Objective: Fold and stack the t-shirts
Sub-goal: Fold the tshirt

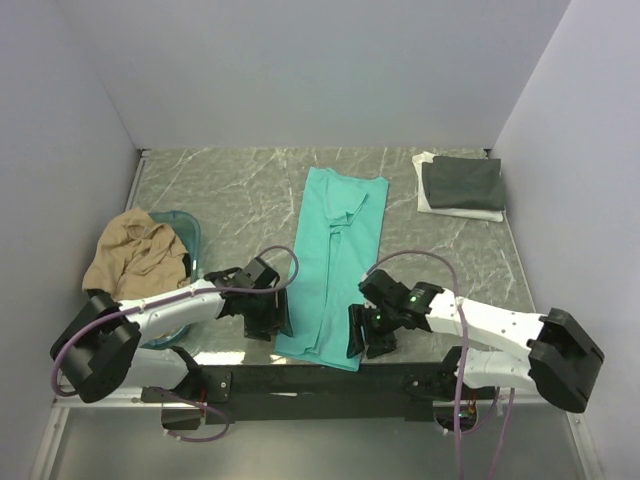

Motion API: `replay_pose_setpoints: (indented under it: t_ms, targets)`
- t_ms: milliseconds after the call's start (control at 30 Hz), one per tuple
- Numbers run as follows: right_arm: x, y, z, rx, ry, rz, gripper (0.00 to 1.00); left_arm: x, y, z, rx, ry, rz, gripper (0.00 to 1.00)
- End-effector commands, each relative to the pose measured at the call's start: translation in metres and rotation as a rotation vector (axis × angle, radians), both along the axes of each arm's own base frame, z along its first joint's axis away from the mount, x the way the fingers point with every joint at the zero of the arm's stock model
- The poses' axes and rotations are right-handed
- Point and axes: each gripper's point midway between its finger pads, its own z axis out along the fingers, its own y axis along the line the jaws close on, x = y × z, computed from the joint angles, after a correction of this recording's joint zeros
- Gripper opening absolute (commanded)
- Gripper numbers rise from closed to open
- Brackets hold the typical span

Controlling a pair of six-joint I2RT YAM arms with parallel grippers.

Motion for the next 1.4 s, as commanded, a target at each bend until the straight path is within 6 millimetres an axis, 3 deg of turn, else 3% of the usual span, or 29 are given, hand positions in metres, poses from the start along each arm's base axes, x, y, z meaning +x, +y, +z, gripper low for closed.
replay_pose_setpoints:
  t_ms: [0,233,567,800,867,1033,1133,1367]
  targets:
    - [-0.008,0.02,0.001,0.047,0.021,0.024,0.63,-0.014,0.0,-0.004,-0.006,0.048,-0.029,0.68]
    - [-0.029,0.026,-0.017,0.0,0.08,0.078,0.61,-0.031,-0.003,-0.014,-0.011,0.106,-0.07,0.65]
    - [-0.026,0.021,-0.028,-0.052,0.068,0.065,0.57,-0.039,-0.006,-0.023,0.015,0.139,-0.103,0.55]
    - [-0.022,0.018,-0.03,-0.079,0.045,0.055,0.4,-0.04,-0.005,-0.028,0.049,0.152,-0.112,0.39]
    - [-0.02,0.016,-0.03,-0.088,0.037,0.052,0.36,-0.04,-0.004,-0.027,0.053,0.153,-0.113,0.28]
    - [-0.012,0.016,-0.022,-0.1,-0.007,0.042,0.12,-0.032,-0.006,-0.023,0.063,0.121,-0.115,0.01]
    - [-0.01,0.012,-0.018,-0.123,-0.021,0.044,0.0,-0.024,-0.008,-0.017,0.075,0.08,-0.106,0.01]
    - [0.016,0.003,0.007,-0.213,-0.119,0.015,0.0,-0.002,-0.012,0.006,0.092,-0.007,-0.085,0.01]
